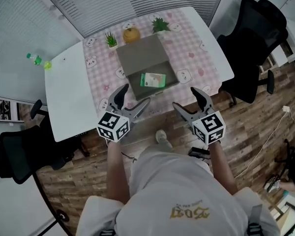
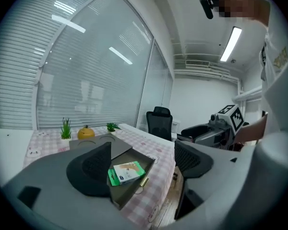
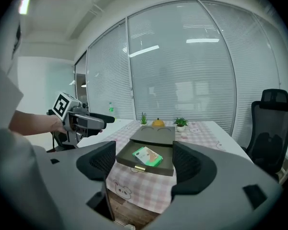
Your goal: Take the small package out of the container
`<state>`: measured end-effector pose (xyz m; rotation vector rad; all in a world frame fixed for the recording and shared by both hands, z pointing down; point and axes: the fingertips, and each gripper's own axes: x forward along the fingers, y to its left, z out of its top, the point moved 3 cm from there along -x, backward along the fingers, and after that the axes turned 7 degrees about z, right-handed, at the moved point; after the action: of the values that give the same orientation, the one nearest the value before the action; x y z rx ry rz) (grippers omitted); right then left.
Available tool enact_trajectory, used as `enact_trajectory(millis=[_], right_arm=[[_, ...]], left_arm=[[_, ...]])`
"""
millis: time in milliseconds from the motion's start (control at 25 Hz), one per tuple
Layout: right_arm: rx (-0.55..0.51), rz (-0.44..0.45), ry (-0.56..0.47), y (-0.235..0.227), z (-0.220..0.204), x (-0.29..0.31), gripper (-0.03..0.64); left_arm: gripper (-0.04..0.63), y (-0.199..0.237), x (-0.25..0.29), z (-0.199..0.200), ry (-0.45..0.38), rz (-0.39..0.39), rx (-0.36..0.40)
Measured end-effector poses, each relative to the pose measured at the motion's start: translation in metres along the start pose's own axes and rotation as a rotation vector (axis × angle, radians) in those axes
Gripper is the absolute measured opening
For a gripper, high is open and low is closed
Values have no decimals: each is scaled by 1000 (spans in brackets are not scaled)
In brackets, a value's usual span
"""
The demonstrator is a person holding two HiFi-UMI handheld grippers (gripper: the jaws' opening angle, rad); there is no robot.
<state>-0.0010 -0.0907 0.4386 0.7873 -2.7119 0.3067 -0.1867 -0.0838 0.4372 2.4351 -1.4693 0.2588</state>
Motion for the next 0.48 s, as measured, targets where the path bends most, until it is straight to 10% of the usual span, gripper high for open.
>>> enact_trajectory(millis=[480], right_arm=[[40, 1, 20, -37, 0, 37, 364]], left_arm=[[421, 39, 61, -12, 207, -139, 266]])
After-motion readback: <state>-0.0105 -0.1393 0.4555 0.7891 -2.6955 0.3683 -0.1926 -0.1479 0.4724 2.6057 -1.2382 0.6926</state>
